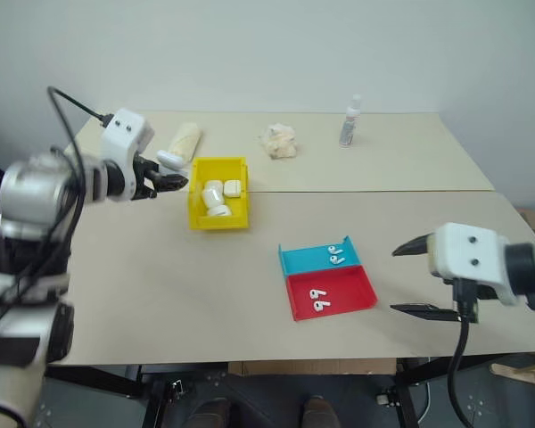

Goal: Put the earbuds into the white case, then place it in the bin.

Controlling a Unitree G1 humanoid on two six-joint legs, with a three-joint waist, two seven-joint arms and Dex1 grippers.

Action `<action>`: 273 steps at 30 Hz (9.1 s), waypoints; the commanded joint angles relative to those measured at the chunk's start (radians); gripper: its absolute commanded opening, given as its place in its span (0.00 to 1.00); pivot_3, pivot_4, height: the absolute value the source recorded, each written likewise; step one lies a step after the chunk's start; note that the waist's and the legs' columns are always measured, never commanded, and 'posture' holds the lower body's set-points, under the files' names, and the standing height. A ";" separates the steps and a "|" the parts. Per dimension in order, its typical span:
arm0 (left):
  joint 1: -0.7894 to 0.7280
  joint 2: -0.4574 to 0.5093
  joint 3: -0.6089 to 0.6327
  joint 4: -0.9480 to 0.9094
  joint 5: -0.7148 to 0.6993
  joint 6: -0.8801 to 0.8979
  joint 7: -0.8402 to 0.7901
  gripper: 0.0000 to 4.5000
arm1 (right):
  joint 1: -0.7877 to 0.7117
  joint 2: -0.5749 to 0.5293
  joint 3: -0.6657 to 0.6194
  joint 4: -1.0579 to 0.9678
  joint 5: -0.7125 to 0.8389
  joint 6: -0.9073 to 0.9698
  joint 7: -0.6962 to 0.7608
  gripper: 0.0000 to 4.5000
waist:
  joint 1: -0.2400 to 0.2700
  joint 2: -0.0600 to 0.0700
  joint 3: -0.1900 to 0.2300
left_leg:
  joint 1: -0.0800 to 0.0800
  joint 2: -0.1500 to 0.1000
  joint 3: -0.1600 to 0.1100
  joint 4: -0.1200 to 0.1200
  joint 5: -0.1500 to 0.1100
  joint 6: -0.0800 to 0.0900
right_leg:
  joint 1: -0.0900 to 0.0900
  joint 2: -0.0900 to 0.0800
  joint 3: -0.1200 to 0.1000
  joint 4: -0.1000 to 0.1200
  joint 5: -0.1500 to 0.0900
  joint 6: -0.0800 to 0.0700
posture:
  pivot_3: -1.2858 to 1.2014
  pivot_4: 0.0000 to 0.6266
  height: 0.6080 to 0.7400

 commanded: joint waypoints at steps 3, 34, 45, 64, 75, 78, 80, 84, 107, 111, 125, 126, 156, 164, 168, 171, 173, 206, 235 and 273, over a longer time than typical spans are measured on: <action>0.262 -0.123 0.071 -0.262 -0.124 -0.394 -0.057 0.61 | -0.236 -0.021 0.301 0.014 -0.114 -0.051 0.084 1.00 | 0.002 0.003 -0.002 | 0.000 0.000 0.000 0.001 0.000 0.000 | -0.001 0.000 0.000 -0.001 0.000 0.000 | 0.52 0.24 1.00; 0.613 -0.242 -0.132 -0.136 -0.064 -1.096 -0.155 0.61 | -0.561 0.335 0.872 0.029 -0.708 0.136 0.078 0.51 | 0.002 0.005 -0.003 | 0.000 -0.001 0.001 0.000 -0.001 0.002 | -0.001 0.000 0.000 -0.002 0.000 0.000 | 0.52 0.24 1.00; 0.619 -0.238 -0.147 -0.156 -0.062 -1.080 -0.134 0.61 | -0.559 0.412 0.892 0.048 -0.769 0.151 0.065 0.39 | 0.002 0.005 -0.003 | 0.001 -0.001 0.000 0.000 -0.001 0.002 | -0.001 0.000 0.000 -0.002 0.000 0.000 | 0.52 0.24 1.00; 0.619 -0.225 -0.159 -0.165 -0.061 -1.060 -0.109 0.61 | -0.541 0.440 0.904 0.064 -0.791 0.139 0.070 0.39 | 0.002 0.005 -0.003 | 0.001 -0.001 0.000 0.000 -0.001 0.002 | -0.001 0.000 0.000 -0.002 0.000 0.000 | 0.52 0.24 1.00; 0.618 -0.225 -0.160 -0.162 -0.058 -1.061 -0.104 0.61 | -0.536 0.446 0.906 0.073 -0.793 0.122 0.062 0.39 | 0.002 0.005 -0.003 | 0.001 -0.001 0.000 0.000 -0.001 0.002 | -0.001 0.000 0.000 -0.003 0.000 0.000 | 0.52 0.24 1.00; 0.621 -0.223 -0.161 -0.165 -0.057 -1.060 -0.103 0.61 | -0.533 0.445 0.907 0.074 -0.793 0.113 0.061 0.31 | 0.002 0.005 -0.003 | 0.001 -0.001 0.000 0.000 -0.001 0.002 | -0.001 0.000 0.000 -0.003 0.000 0.000 | 0.52 0.24 1.00; 0.623 -0.222 -0.162 -0.168 -0.058 -1.058 -0.102 0.61 | -0.530 0.444 0.908 0.074 -0.797 0.108 0.060 0.26 | 0.002 0.005 -0.003 | 0.001 -0.001 0.000 0.000 -0.001 0.002 | -0.001 0.000 0.000 -0.003 0.000 0.000 | 0.52 0.24 1.00; 0.622 -0.220 -0.161 -0.165 -0.060 -1.059 -0.103 0.61 | -0.527 0.446 0.908 0.077 -0.802 0.104 0.058 0.26 | 0.002 0.005 -0.003 | 0.001 -0.001 0.000 0.000 -0.001 0.002 | -0.001 0.000 0.000 -0.003 0.000 0.000 | 0.52 0.24 1.00; 0.549 -0.241 -0.164 -0.201 -0.245 -1.005 -0.201 0.61 | -0.653 0.421 0.353 -0.069 -0.326 0.456 0.032 0.26 | 0.003 0.005 -0.003 | 0.001 -0.001 0.000 0.000 -0.001 0.002 | 0.000 0.000 0.000 -0.004 0.000 0.000 | 0.52 0.24 1.00; 0.497 -0.251 -0.190 -0.202 -0.319 -0.970 -0.273 0.61 | -0.734 0.512 0.125 -0.005 -0.109 0.466 -0.039 0.26 | 0.003 0.005 -0.003 | 0.001 0.000 0.000 -0.001 -0.001 0.003 | 0.001 0.001 0.000 -0.004 0.000 0.000 | 0.52 0.24 1.00; 0.357 -0.273 -0.211 -0.183 -0.374 -0.873 -0.350 0.61 | -0.538 0.812 0.032 -0.066 0.282 0.228 -0.199 0.26 | 0.002 0.005 -0.003 | 0.002 -0.001 -0.001 -0.001 -0.002 0.003 | 0.002 0.001 -0.001 0.000 0.000 0.000 | 0.52 0.24 1.00; 0.356 -0.273 -0.209 -0.185 -0.377 -0.869 -0.350 0.61 | -0.527 0.814 0.045 -0.063 0.278 0.209 -0.201 0.26 | 0.002 0.005 -0.003 | 0.002 -0.001 -0.001 -0.001 -0.002 0.003 | 0.002 0.001 -0.001 0.000 0.000 0.000 | 0.52 0.24 1.00; 0.368 -0.267 -0.217 -0.190 -0.363 -0.874 -0.354 0.61 | -0.404 0.746 0.235 0.077 0.179 -0.069 -0.167 0.26 | 0.002 0.005 -0.003 | 0.003 0.000 -0.001 -0.001 -0.002 0.003 | 0.003 0.001 -0.001 -0.004 0.000 0.000 | 0.52 0.24 1.00; 0.371 -0.268 -0.218 -0.186 -0.354 -0.874 -0.352 0.61 | -0.400 0.742 0.258 0.080 0.143 -0.135 -0.170 0.53 | 0.002 0.005 -0.003 | 0.003 0.000 -0.001 -0.001 -0.002 0.003 | 0.003 0.001 -0.001 -0.005 0.000 0.000 | 0.52 0.24 1.00; 0.375 -0.271 -0.221 -0.176 -0.341 -0.885 -0.354 0.61 | -0.397 0.727 0.253 0.088 0.162 -0.145 -0.143 0.53 | 0.002 0.005 -0.003 | 0.003 0.000 -0.001 -0.001 -0.002 0.003 | 0.003 0.001 -0.001 -0.005 0.000 0.000 | 0.52 0.24 1.00; 0.377 -0.276 -0.221 -0.175 -0.335 -0.885 -0.352 0.61 | -0.393 0.711 0.252 0.090 0.162 -0.152 -0.124 0.53 | 0.002 0.005 -0.003 | 0.003 0.000 -0.001 -0.001 -0.002 0.003 | 0.003 0.001 -0.001 -0.005 0.000 0.000 | 0.52 0.24 1.00; 0.379 -0.276 -0.219 -0.169 -0.330 -0.888 -0.353 0.61 | -0.392 0.702 0.249 0.091 0.167 -0.157 -0.110 0.53 | 0.002 0.005 -0.003 | 0.003 0.000 -0.001 -0.001 -0.002 0.003 | 0.003 0.001 -0.001 -0.005 0.000 0.000 | 0.52 0.24 1.00; 0.690 -0.082 -0.155 -0.249 -0.209 -0.942 -0.318 0.61 | -1.136 0.641 0.958 1.121 -0.808 -0.562 0.048 0.53 | -0.002 0.009 -0.001 | -0.008 0.000 0.004 -0.002 0.001 -0.001 | -0.013 0.001 0.002 0.000 0.000 -0.001 | 0.52 0.24 1.00; 0.715 -0.079 -0.173 -0.290 -0.190 -0.927 -0.263 0.61 | -1.160 0.732 0.938 1.387 -0.949 -0.721 -0.038 0.53 | -0.018 0.009 -0.001 | -0.006 0.000 0.004 -0.003 0.001 -0.001 | -0.013 0.001 0.003 0.001 0.000 -0.002 | 0.52 0.24 1.00; 0.718 -0.082 -0.180 -0.282 -0.167 -0.942 -0.253 0.61 | -1.140 0.744 0.936 1.422 -0.960 -0.773 -0.045 0.35 | -0.028 0.009 -0.001 | -0.005 0.001 0.003 -0.003 0.001 -0.002 | -0.013 0.001 0.003 0.001 0.000 -0.002 | 0.52 0.24 1.00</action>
